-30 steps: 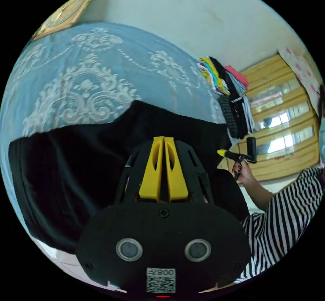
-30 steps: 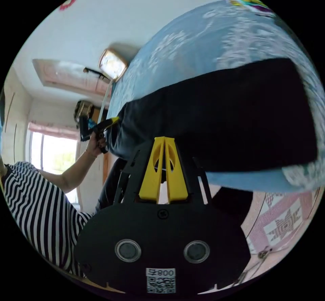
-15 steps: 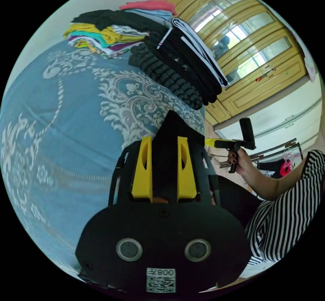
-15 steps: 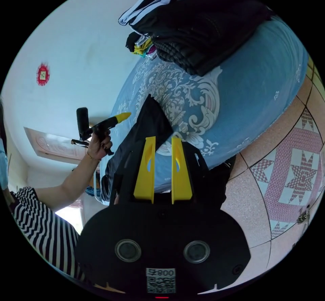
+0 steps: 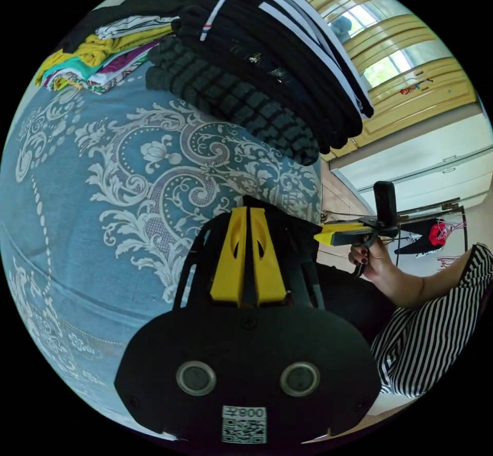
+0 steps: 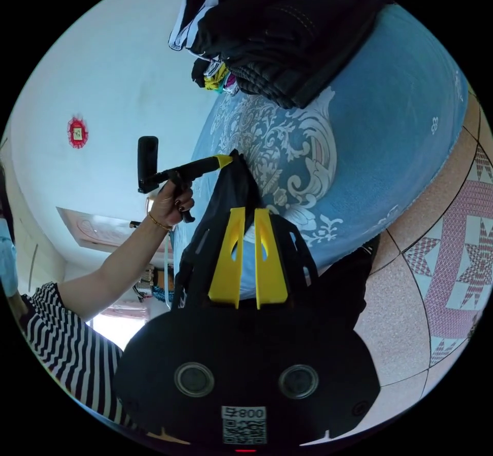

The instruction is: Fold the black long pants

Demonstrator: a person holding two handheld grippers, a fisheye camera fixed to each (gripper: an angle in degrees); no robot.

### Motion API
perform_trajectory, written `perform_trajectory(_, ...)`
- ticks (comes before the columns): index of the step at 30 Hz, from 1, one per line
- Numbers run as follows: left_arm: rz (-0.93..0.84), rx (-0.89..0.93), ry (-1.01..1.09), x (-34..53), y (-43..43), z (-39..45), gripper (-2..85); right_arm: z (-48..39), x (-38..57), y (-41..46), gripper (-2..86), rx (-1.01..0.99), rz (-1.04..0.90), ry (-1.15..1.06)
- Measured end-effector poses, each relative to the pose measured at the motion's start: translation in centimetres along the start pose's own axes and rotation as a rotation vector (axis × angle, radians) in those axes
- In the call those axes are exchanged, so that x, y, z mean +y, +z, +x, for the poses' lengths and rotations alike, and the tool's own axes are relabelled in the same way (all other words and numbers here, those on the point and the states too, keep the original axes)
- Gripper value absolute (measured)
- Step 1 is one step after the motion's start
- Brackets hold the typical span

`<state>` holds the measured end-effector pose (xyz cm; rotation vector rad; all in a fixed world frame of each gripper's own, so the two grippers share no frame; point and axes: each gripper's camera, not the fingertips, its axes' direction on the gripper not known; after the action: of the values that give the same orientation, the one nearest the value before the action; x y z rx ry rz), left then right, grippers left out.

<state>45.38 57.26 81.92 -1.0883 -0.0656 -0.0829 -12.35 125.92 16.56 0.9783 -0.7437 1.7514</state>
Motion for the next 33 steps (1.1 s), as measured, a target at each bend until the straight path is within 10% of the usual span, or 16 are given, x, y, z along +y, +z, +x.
perform_trajectory(16,0.217,0.038,0.074,7.2,-13.7,1.8,0.7,-13.3,4.0,0.6,2.8,-0.235,-0.058,-0.332)
perform_trajectory(33,0.366,0.004,-0.315,39.4,-21.5,-5.5,1.3,-28.6,13.1,24.9,3.1,-0.191,-0.56,-0.616)
